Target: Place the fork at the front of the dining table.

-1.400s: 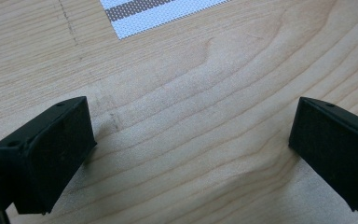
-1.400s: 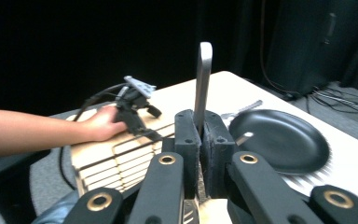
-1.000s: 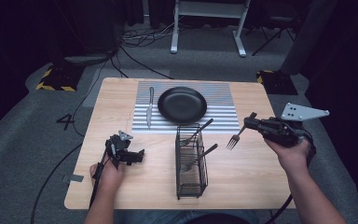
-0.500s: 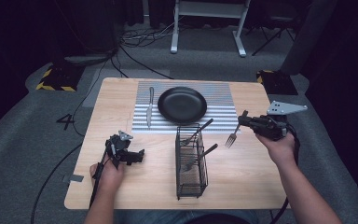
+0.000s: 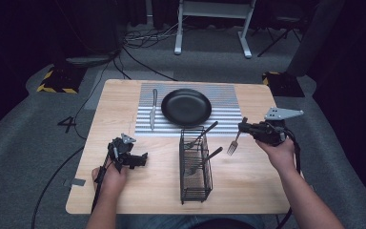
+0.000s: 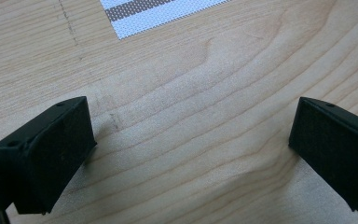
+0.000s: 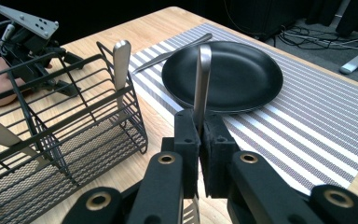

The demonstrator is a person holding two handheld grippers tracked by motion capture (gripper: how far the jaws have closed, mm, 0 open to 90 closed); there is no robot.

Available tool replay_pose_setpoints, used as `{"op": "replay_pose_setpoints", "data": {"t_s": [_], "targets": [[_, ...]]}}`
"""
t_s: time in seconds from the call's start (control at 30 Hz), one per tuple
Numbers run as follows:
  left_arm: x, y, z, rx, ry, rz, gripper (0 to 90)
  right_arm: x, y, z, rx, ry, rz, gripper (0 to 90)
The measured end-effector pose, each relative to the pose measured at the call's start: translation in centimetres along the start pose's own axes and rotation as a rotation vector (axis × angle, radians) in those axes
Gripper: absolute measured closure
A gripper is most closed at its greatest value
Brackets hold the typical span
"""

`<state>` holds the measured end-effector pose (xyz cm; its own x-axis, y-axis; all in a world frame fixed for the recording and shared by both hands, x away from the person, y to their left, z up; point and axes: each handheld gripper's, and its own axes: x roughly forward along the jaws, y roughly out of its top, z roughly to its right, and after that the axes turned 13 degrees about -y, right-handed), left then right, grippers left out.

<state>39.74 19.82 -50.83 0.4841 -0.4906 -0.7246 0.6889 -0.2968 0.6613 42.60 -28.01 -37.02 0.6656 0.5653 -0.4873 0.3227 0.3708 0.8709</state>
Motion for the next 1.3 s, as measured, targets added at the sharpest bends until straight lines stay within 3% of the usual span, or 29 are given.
{"op": "replay_pose_setpoints", "data": {"t_s": [0.2, 0.4, 0.63, 0.77, 1.1, 1.3], "targets": [[0.0, 0.0, 0.0, 0.000, 0.000, 0.000, 0.1, 0.8, -0.6, -0.4, -0.008, 0.001, -0.018, 84.4], [0.0, 0.0, 0.0, 0.000, 0.000, 0.000, 0.1, 1.4, -1.7, -0.4, 0.017, 0.011, -0.030, 83.9], [0.0, 0.0, 0.0, 0.000, 0.000, 0.000, 0.1, 2.9, -3.3, -0.9, 0.001, 0.012, -0.091, 83.7], [0.0, 0.0, 0.0, 0.000, 0.000, 0.000, 0.1, 3.8, -4.6, -0.5, 0.049, 0.021, -0.102, 84.2], [0.0, 0.0, 0.0, 0.000, 0.000, 0.000, 0.1, 4.4, -3.7, 0.6, 0.070, 0.031, -0.102, 85.7], [0.0, 0.0, 0.0, 0.001, 0.001, 0.000, 0.1, 6.8, -3.2, 1.9, 0.111, 0.060, -0.149, 85.6]]}}
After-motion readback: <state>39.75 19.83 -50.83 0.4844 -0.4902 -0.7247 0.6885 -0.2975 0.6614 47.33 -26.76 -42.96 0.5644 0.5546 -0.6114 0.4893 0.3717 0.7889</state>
